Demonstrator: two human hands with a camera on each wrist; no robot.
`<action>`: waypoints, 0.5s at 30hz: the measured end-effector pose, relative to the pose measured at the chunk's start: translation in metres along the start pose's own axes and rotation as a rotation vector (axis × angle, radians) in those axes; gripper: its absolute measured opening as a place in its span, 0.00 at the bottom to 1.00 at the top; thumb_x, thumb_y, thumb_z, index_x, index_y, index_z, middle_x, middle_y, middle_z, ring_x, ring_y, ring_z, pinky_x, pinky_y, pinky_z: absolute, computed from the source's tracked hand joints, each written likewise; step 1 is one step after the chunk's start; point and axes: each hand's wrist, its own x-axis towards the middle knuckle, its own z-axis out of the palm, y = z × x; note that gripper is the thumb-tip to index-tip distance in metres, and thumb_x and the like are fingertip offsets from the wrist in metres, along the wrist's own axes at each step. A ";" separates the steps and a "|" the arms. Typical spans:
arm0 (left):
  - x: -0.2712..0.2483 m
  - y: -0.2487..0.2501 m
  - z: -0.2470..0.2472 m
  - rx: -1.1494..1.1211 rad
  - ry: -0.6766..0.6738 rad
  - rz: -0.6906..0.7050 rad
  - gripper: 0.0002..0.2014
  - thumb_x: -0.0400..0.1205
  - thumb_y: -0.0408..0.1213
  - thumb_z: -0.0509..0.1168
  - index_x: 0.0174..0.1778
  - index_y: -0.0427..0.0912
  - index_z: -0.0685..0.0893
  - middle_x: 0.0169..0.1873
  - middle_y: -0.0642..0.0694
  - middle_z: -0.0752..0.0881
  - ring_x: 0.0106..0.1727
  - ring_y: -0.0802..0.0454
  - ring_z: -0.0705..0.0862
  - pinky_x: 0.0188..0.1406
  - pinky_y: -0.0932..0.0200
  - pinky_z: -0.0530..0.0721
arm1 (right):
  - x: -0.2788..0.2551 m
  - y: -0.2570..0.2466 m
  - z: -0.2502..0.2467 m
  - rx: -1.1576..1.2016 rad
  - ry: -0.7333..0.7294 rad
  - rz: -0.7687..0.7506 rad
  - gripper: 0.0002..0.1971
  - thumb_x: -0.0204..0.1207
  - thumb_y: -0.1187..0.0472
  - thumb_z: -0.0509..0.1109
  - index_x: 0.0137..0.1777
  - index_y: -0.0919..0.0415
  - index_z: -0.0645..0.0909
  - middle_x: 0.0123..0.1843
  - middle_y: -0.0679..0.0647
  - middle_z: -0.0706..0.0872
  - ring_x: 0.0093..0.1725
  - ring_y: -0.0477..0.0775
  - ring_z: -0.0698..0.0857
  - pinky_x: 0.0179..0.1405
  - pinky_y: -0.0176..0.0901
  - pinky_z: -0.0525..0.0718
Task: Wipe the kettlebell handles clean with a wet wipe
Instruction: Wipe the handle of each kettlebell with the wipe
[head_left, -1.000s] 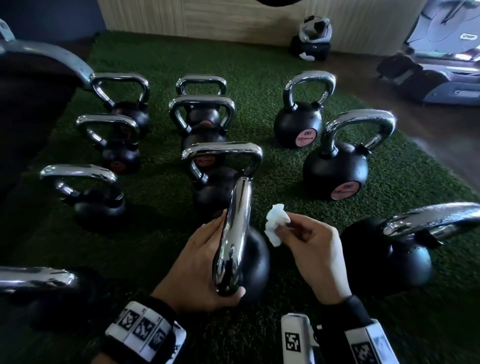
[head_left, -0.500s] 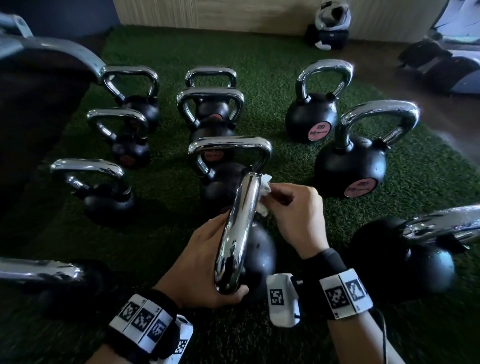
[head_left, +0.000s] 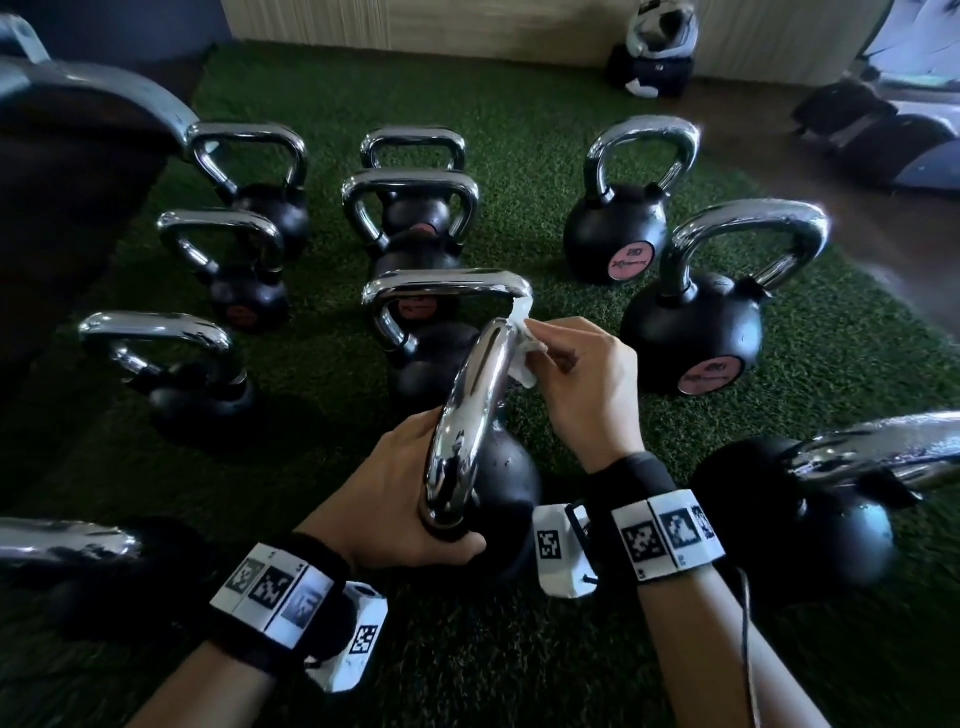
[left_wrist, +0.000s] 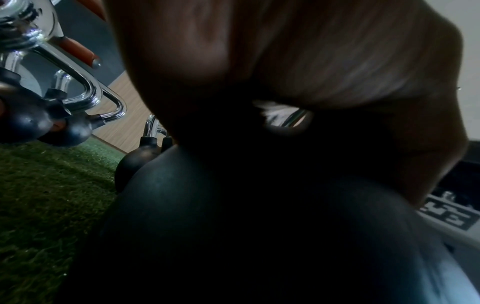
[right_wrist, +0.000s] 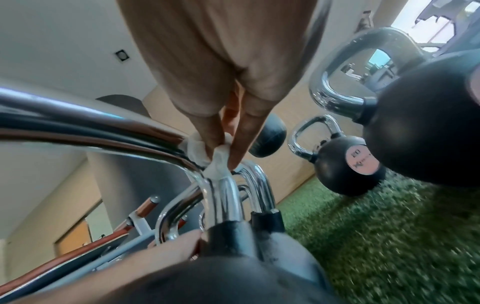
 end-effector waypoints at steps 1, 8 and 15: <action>0.002 -0.001 0.000 0.008 -0.005 -0.013 0.38 0.59 0.55 0.79 0.61 0.74 0.67 0.65 0.65 0.83 0.69 0.61 0.82 0.72 0.64 0.77 | -0.001 -0.005 -0.002 -0.013 0.025 -0.030 0.13 0.75 0.72 0.78 0.58 0.63 0.94 0.51 0.52 0.94 0.47 0.44 0.90 0.46 0.35 0.88; 0.001 -0.019 -0.001 0.052 -0.044 -0.055 0.43 0.59 0.51 0.85 0.72 0.61 0.75 0.69 0.77 0.75 0.72 0.79 0.73 0.73 0.75 0.70 | -0.045 -0.064 -0.020 0.056 0.002 -0.143 0.13 0.75 0.77 0.76 0.53 0.61 0.95 0.48 0.51 0.92 0.46 0.41 0.90 0.45 0.28 0.85; -0.001 -0.024 -0.003 0.019 -0.083 -0.115 0.42 0.59 0.48 0.87 0.70 0.59 0.79 0.64 0.62 0.83 0.68 0.68 0.81 0.73 0.57 0.80 | -0.046 -0.072 -0.026 0.078 -0.037 -0.097 0.12 0.74 0.73 0.80 0.52 0.58 0.95 0.45 0.48 0.91 0.42 0.39 0.88 0.41 0.23 0.80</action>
